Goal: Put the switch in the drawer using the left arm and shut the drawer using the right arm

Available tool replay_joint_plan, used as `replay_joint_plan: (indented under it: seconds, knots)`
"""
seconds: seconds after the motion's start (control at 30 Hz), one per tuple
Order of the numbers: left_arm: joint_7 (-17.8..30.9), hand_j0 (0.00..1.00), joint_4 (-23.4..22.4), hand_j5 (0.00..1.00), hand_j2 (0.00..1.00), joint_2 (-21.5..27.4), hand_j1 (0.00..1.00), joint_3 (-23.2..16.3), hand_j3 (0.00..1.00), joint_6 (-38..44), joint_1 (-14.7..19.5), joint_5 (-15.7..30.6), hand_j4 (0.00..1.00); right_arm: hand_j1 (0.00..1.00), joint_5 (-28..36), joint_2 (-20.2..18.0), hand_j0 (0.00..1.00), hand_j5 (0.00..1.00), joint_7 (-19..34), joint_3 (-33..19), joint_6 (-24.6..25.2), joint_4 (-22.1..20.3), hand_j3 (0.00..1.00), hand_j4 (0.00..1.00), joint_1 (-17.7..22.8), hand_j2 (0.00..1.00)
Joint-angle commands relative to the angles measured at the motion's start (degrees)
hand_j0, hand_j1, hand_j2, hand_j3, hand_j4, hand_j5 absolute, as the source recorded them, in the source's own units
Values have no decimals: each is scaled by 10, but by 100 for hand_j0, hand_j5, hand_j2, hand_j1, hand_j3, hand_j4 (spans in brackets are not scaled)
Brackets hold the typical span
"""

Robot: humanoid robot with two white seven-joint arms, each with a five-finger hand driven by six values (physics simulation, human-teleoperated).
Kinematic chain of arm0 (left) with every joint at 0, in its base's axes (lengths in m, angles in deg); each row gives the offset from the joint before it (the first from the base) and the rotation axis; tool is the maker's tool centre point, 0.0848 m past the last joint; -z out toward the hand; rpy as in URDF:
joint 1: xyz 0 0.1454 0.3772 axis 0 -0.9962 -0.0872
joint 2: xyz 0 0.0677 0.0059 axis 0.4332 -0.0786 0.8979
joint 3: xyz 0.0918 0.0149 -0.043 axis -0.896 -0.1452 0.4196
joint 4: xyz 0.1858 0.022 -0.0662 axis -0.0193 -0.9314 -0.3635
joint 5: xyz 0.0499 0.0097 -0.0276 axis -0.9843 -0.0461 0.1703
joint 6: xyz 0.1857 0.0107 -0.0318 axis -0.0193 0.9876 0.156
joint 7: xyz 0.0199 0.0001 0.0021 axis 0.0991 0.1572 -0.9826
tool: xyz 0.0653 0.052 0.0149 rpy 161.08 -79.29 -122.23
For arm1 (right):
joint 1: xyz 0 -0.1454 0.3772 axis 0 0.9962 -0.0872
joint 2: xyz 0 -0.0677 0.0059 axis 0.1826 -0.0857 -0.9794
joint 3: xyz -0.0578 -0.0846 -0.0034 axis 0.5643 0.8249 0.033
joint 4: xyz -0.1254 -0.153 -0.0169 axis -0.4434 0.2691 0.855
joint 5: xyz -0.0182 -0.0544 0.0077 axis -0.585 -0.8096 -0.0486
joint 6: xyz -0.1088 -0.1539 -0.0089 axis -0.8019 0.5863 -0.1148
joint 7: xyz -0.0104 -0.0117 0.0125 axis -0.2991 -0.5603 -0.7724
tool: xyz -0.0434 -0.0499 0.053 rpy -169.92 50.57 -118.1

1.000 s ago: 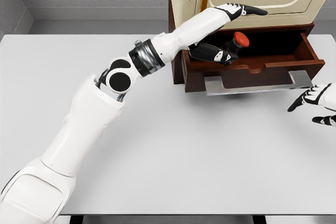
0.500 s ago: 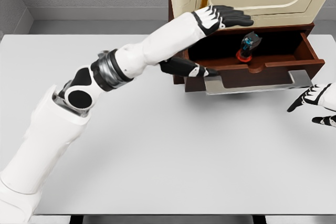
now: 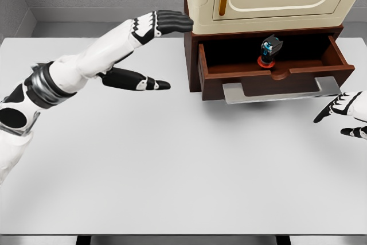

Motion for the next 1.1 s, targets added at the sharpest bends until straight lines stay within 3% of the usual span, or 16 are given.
replay_joint_plan:
  seconds: [0.0, 0.07, 0.1, 0.17, 0.2, 0.27, 0.37, 0.43, 0.67, 0.73, 0.9, 1.07]
  knots:
    - [54, 95, 0, 95, 95, -33, 95, -58, 95, 38, 1, 47, 95, 69, 4, -1, 69, 69, 0, 0, 2, 0, 69, 69, 0, 69]
    - [100, 95, 0, 95, 95, -60, 95, -77, 95, 138, 4, 104, 95, 69, 4, -1, 69, 69, 0, 0, 2, 0, 69, 69, 0, 69]
    - [124, 95, 0, 95, 95, -81, 95, -77, 95, 210, 17, 156, 95, 69, 4, -1, 69, 69, 0, 0, 2, 0, 69, 69, 0, 69]
    - [133, 95, 0, 95, 95, -101, 95, -77, 95, 392, 75, 289, 95, 69, 4, -1, 69, 69, 0, 0, 2, 0, 69, 69, 0, 69]
    - [133, 95, 0, 95, 95, -117, 95, -76, 95, 447, 96, 312, 95, 69, 4, -1, 69, 69, 0, 1, 2, 0, 69, 69, 0, 69]
    - [133, 95, -2, 95, 95, -131, 95, -74, 95, 516, 101, 340, 95, 69, 4, -1, 69, 69, 0, 1, 2, 0, 69, 69, 0, 69]
    - [133, 95, -19, 95, 95, -138, 95, -72, 95, 560, 100, 354, 95, 69, 4, -1, 69, 69, 0, 2, 2, 0, 69, 69, 0, 69]
    - [133, 95, -25, 95, 95, -137, 95, -70, 95, 610, 117, 399, 95, 69, 4, -1, 69, 69, 0, 2, 2, 0, 69, 69, 0, 69]
    - [133, 95, -116, 95, 95, -174, 95, -74, 95, 617, 157, 390, 95, 69, 3, -1, 69, 69, 0, -2, 2, 0, 69, 69, 0, 69]
    - [133, 95, -124, 95, 95, -199, 95, -72, 95, 616, 163, 326, 95, 69, 3, -1, 69, 69, 0, -2, 2, 0, 69, 69, 0, 69]
    - [133, 96, -134, 96, 96, -215, 96, -77, 96, 610, 163, 317, 96, 69, 3, -2, 69, 69, 0, -2, 2, 0, 69, 69, 0, 69]
    - [133, 96, -155, 96, 96, -239, 96, -77, 96, 609, 171, 271, 96, 69, 3, -1, 69, 69, 0, -1, 2, 0, 69, 69, 1, 69]
